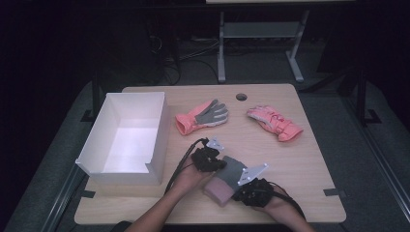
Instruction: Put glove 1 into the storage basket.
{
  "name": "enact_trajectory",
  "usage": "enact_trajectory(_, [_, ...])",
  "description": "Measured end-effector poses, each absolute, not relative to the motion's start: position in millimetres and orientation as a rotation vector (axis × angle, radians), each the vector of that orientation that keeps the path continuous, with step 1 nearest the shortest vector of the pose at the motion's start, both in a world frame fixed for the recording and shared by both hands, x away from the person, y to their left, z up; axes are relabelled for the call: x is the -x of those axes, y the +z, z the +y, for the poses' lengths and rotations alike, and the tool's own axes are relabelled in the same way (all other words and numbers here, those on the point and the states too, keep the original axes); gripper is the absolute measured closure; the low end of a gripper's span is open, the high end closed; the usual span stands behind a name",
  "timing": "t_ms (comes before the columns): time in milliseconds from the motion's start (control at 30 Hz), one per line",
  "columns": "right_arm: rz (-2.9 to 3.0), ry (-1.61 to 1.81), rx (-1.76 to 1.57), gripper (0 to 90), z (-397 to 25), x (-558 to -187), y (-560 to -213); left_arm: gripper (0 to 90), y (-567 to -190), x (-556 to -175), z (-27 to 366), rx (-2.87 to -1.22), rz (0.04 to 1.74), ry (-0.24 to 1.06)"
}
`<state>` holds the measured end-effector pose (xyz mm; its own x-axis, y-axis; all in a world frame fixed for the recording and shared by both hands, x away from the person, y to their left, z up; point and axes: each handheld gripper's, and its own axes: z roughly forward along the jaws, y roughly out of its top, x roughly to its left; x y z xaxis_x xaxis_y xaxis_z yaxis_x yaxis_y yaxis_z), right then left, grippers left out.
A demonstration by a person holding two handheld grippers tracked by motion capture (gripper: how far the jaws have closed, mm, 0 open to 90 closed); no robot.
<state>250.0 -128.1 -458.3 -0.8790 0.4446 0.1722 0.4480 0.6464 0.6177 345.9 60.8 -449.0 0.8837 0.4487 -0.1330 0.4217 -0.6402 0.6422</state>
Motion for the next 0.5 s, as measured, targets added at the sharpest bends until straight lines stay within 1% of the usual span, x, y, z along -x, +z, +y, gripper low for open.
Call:
enact_trajectory(167, [-2.853,-1.072,0.72,90.0,-111,-249,-459,89.7,-449,-345,60,-2.34,0.623,0.049])
enact_trajectory(333, [-2.844,-1.083,0.739,89.8,-116,-248,-457,89.5,-445,-346,65,-2.339,0.622,0.044])
enact_trajectory(367, [-2.841,-1.095,0.753,87.2,-120,-248,-456,88.6,-443,-345,67,-2.334,0.63,0.041])
enact_trajectory(400, [-2.842,-1.099,0.76,82.7,-124,-248,-455,86.5,-441,-344,68,-2.313,0.647,0.034])
enact_trajectory(467, [-2.838,-1.11,0.791,78.4,-133,-246,-452,80.9,-438,-340,71,-2.289,0.666,0.02])
enact_trajectory(500, [-2.835,-1.128,0.844,71.9,-143,-244,-450,73.2,-433,-336,75,-2.287,0.671,0.033])
